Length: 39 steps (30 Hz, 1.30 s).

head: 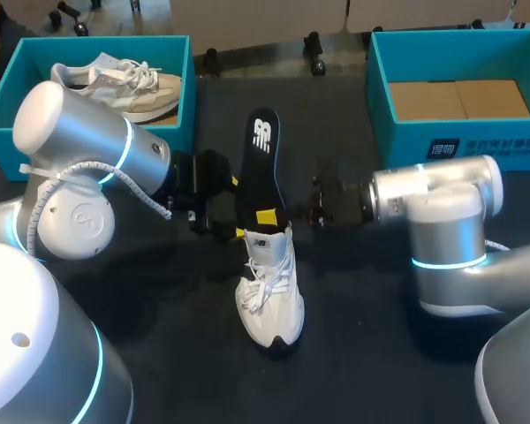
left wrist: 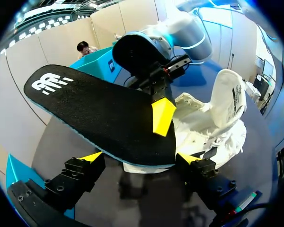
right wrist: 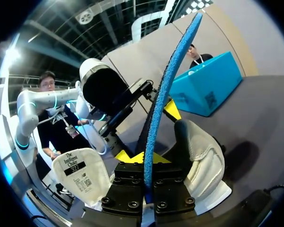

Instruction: Take the shoe out of the shoebox, open the shoe tongue, remove and reinsert the insole, then place the shoe into the shoebox

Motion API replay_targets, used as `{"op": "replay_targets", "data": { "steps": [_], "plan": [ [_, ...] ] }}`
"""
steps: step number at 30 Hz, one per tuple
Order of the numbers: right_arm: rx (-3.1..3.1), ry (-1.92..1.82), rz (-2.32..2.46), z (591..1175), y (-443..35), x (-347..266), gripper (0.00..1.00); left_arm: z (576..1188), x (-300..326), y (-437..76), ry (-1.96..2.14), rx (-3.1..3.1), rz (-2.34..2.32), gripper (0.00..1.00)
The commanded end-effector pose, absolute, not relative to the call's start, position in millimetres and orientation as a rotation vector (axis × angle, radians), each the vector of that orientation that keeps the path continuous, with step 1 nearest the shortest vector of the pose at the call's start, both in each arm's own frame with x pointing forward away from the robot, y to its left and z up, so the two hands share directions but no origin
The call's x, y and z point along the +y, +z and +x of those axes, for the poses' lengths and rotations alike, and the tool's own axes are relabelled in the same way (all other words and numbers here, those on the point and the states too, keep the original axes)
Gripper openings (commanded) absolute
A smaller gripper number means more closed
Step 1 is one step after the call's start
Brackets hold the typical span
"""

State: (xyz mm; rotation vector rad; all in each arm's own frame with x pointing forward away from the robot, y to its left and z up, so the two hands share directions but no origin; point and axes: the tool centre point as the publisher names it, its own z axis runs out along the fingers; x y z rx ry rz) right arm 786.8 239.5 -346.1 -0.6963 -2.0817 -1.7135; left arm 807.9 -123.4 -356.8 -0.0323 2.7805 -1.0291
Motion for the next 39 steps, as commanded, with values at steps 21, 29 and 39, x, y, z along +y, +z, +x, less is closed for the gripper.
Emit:
{"op": "replay_targets", "data": {
  "steps": [21,29,39],
  "plan": [
    [-2.169,-1.7,-0.635,802.0,-319.9,232.3,0.26,807.8,-124.9,-358.0,-1.027,2.779,-0.033,1.0],
    [-2.136,-1.643,-0.597,814.4,-325.0,228.3,0.0,807.8,-124.9,-358.0,-1.027,2.779,-0.033,1.0],
    [-2.112,-1.568,-0.567,822.7,-325.7,222.6,0.0,807.8,-124.9,-358.0,-1.027,2.779,-0.033,1.0]
  ]
}}
